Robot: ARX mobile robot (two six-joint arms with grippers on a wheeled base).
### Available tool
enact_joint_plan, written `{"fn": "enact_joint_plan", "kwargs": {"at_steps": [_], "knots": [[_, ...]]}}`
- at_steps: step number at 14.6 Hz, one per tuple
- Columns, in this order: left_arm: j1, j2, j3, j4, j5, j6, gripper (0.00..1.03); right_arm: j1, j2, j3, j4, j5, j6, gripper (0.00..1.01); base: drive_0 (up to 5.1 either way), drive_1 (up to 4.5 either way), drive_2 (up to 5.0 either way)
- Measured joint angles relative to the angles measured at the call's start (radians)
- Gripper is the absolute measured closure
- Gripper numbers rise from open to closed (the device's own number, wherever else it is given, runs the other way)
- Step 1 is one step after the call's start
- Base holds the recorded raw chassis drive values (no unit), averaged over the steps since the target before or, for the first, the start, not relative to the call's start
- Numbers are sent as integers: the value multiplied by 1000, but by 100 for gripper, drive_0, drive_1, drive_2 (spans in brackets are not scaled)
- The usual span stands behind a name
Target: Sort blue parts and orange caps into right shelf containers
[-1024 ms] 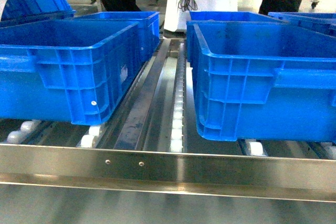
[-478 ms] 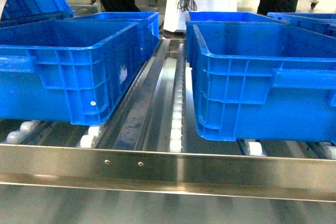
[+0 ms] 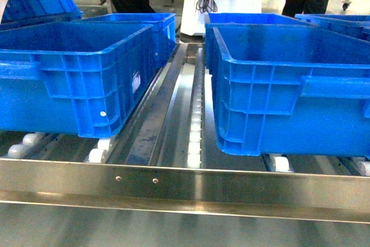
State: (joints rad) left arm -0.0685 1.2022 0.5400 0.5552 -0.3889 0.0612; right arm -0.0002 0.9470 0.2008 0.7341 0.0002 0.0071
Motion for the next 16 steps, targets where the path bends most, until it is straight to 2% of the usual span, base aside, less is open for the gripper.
{"fn": "enact_joint_plan", "kwargs": {"at_steps": [16], "knots": [[0, 0, 0, 0, 0, 0, 59, 0, 0, 0, 0, 0, 0, 67, 0, 0, 0]]}}
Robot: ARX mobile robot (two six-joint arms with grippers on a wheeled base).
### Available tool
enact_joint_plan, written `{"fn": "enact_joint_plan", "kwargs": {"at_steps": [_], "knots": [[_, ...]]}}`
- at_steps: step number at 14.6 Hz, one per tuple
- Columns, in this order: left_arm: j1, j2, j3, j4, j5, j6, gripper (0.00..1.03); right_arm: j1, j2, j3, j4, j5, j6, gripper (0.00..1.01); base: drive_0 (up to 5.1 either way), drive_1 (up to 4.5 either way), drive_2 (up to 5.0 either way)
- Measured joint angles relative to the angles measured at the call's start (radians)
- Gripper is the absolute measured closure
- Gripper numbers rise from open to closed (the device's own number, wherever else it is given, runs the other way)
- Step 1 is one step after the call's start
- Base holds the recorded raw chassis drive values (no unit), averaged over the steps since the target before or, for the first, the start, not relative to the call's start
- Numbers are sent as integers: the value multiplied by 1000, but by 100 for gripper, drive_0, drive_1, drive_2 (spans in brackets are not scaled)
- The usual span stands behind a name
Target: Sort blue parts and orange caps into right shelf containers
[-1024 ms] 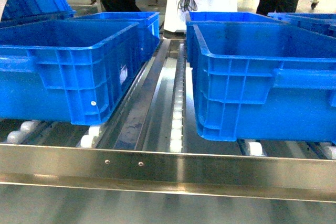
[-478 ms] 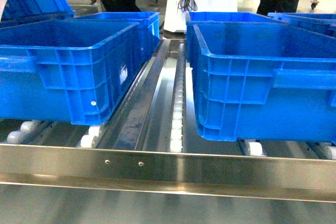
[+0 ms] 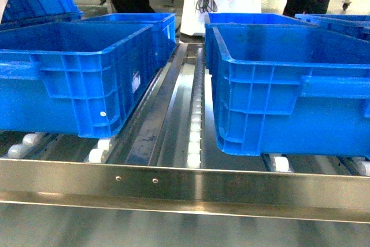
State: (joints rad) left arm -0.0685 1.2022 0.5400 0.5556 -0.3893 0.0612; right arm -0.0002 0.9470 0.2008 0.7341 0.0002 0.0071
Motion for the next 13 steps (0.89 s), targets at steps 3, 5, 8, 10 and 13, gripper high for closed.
{"fn": "enact_joint_plan", "kwargs": {"at_steps": [3, 5, 8, 10, 13], "knots": [[0, 0, 0, 0, 0, 0, 59, 0, 0, 0, 0, 0, 0, 67, 0, 0, 0], [0, 0, 0, 0, 0, 0, 59, 0, 0, 0, 0, 0, 0, 67, 0, 0, 0], [0, 0, 0, 0, 0, 0, 59, 0, 0, 0, 0, 0, 0, 67, 0, 0, 0], [0, 0, 0, 0, 0, 0, 59, -18, -30, 107, -330, -146, -90, 67, 0, 0, 0], [0, 0, 0, 0, 0, 0, 59, 22, 195, 340, -328, -185, -93, 67, 0, 0, 0]]}}
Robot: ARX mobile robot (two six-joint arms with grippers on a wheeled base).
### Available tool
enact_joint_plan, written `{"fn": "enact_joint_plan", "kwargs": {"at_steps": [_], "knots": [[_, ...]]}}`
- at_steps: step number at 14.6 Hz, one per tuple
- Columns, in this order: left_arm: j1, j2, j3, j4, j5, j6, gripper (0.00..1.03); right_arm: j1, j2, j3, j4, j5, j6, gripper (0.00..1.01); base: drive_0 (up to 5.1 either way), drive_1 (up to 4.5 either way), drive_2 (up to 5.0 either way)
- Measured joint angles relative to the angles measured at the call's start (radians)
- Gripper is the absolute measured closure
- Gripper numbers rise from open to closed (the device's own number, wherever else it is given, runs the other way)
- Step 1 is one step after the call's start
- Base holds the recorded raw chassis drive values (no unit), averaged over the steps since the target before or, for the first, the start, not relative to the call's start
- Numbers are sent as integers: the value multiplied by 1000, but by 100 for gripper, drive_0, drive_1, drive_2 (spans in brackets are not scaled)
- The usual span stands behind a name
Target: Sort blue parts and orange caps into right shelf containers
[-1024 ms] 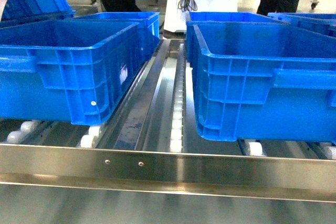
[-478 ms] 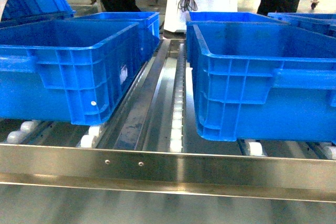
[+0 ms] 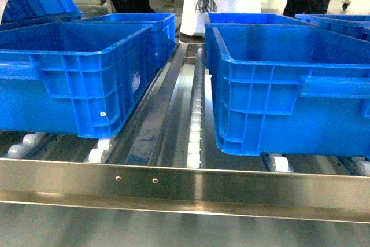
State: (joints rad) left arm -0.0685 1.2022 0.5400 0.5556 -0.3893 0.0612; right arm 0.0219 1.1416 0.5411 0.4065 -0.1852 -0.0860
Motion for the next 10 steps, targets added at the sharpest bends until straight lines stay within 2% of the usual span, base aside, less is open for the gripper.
{"fn": "enact_joint_plan", "kwargs": {"at_steps": [3, 4, 5, 6, 7, 8, 10], "knots": [[0, 0, 0, 0, 0, 0, 59, 40, 376, 332, 96, 79, 27, 67, 0, 0, 0], [0, 0, 0, 0, 0, 0, 59, 53, 506, 479, 49, 100, 36, 67, 0, 0, 0], [0, 0, 0, 0, 0, 0, 59, 73, 656, 652, -6, 131, 29, 67, 0, 0, 0], [0, 0, 0, 0, 0, 0, 59, 90, 840, 870, -80, 188, -2, 54, 0, 0, 0], [0, 0, 0, 0, 0, 0, 59, 94, 940, 952, -26, 224, -16, 42, 0, 0, 0], [0, 0, 0, 0, 0, 0, 59, 92, 951, 936, 13, 224, -16, 31, 0, 0, 0], [0, 0, 0, 0, 0, 0, 59, 54, 773, 729, 163, 145, 6, 1, 0, 0, 0]]}}
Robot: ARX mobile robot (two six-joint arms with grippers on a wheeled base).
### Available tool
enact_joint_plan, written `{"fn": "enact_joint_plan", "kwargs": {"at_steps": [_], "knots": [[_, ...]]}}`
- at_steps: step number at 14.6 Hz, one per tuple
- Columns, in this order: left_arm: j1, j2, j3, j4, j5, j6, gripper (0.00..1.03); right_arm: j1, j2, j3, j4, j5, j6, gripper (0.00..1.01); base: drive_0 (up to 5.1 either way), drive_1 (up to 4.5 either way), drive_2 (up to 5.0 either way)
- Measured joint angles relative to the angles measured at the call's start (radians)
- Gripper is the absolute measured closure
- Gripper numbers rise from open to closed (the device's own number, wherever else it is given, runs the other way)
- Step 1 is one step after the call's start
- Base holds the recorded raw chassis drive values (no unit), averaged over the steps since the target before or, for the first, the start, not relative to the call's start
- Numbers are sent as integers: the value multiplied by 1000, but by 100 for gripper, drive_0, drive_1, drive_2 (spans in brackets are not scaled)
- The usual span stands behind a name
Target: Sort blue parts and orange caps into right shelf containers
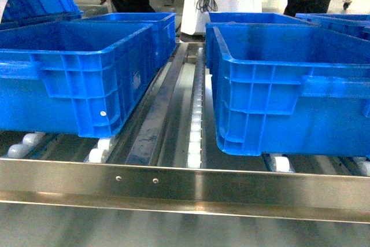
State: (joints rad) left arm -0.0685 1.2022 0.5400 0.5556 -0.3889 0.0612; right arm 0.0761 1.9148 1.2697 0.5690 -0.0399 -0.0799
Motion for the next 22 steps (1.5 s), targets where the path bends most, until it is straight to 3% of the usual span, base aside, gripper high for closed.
{"fn": "enact_joint_plan", "kwargs": {"at_steps": [3, 5, 6, 7, 8, 9, 11, 12, 13, 15, 20, 22], "knots": [[0, 0, 0, 0, 0, 0, 59, -51, -301, -369, 165, -76, 11, 3, 0, 0, 0], [0, 0, 0, 0, 0, 0, 59, -69, -426, -630, 143, -153, 27, 3, 0, 0, 0], [0, 0, 0, -6, -3, 0, 59, -70, -496, -727, 143, -160, 26, 3, 0, 0, 0], [-7, -4, 52, -184, -69, 41, 59, -70, -545, -776, 145, -163, 26, 3, 0, 0, 0], [-2, 19, 113, -286, -95, 72, 59, -70, -549, -771, 163, -163, 26, 3, 0, 0, 0], [10, 58, 177, -315, -79, 80, 59, -70, -547, -768, 157, -163, 26, 3, 0, 0, 0], [41, 200, 331, -280, -1, 85, 59, -70, -543, -768, 155, -163, 26, 3, 0, 0, 0], [82, 503, 652, -309, 148, 56, 59, -70, -543, -768, 156, -163, 26, 3, 0, 0, 0], [87, 608, 780, -350, 178, 46, 59, -70, -543, -768, 155, -163, 26, 3, 0, 0, 0], [92, 799, 1026, -481, 245, -13, 58, -70, -543, -768, 156, -163, 26, 3, 0, 0, 0], [92, 883, 1121, -509, 243, -17, 40, -70, -543, -768, 156, -163, 26, 3, 0, 0, 0], [91, 816, 1003, -445, 278, -39, 17, -70, -543, -768, 156, -163, 26, 3, 0, 0, 0]]}}
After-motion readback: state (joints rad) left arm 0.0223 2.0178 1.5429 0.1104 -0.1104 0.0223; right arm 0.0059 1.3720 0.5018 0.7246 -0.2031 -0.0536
